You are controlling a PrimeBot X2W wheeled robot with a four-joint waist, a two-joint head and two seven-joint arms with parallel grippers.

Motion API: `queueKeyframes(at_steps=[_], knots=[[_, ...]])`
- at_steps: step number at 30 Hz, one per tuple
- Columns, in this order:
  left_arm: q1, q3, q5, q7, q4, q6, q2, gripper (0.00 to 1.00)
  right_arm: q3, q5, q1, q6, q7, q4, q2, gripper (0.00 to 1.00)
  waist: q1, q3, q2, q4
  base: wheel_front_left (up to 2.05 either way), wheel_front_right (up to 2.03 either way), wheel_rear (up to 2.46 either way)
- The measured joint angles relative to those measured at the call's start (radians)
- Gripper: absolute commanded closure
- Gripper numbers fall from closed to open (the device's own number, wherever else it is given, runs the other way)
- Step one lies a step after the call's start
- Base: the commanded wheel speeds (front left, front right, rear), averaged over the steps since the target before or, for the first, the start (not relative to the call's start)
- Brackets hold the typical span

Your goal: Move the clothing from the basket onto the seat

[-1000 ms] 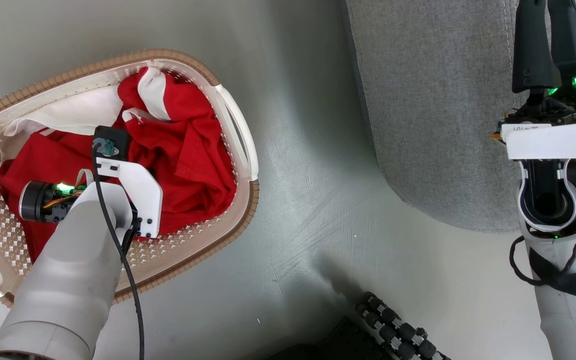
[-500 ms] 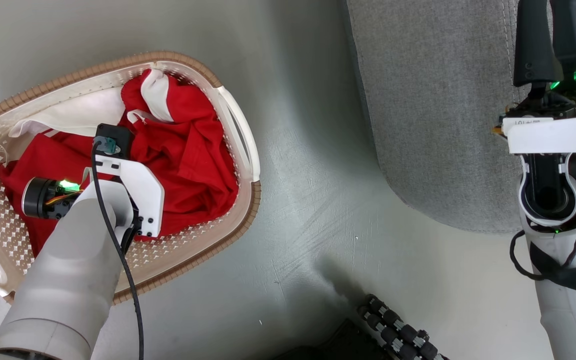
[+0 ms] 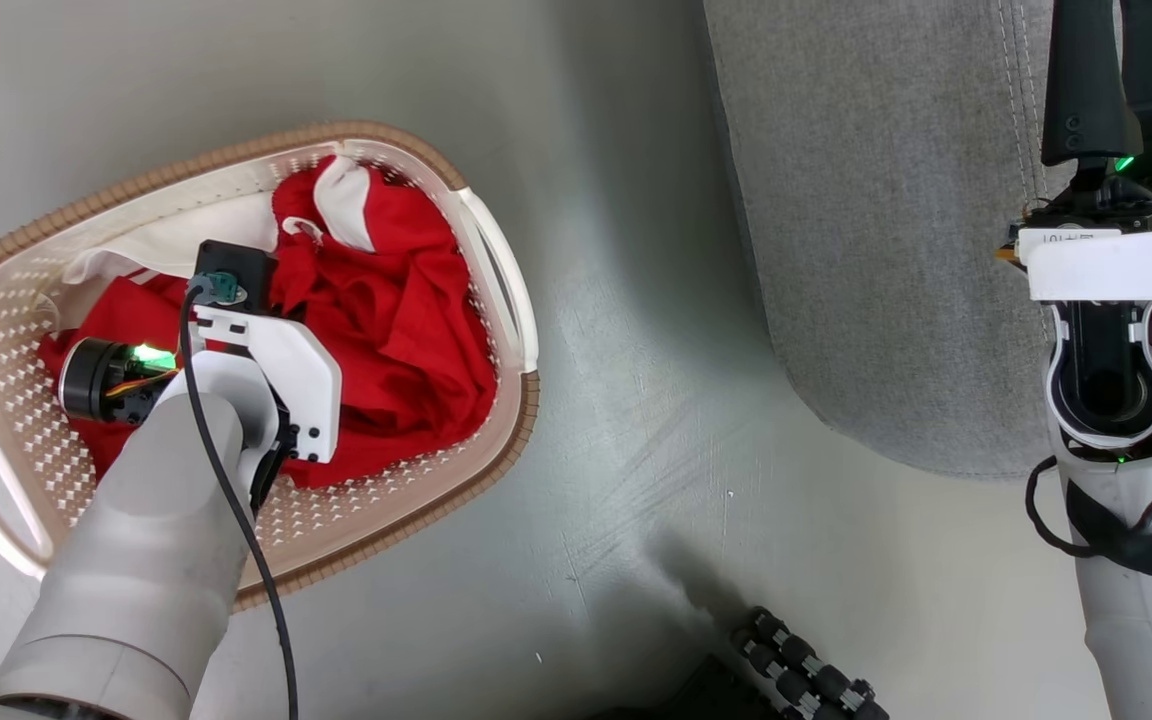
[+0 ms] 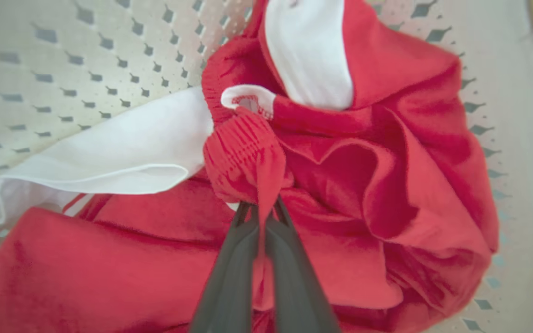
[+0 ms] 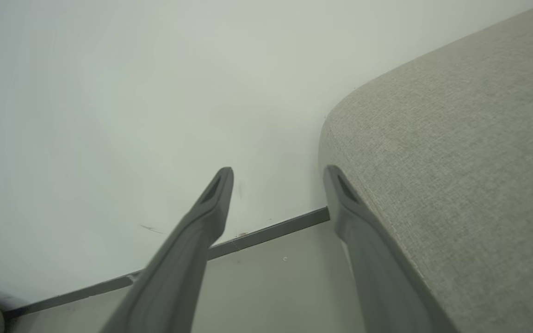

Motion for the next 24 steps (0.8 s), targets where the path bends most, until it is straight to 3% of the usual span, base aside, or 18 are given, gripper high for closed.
queueKeyframes(at_steps=[24], knots=[[0.118, -0.042, -0.018, -0.216, -0.086, -0.059, -0.015, 1.00, -0.011, -0.031, -0.014, 0.000, 0.000, 0.008, -0.040, 0.00, 0.0000, -0.170, 0.0000, 0.093, 0.00, 0.00, 0.00]])
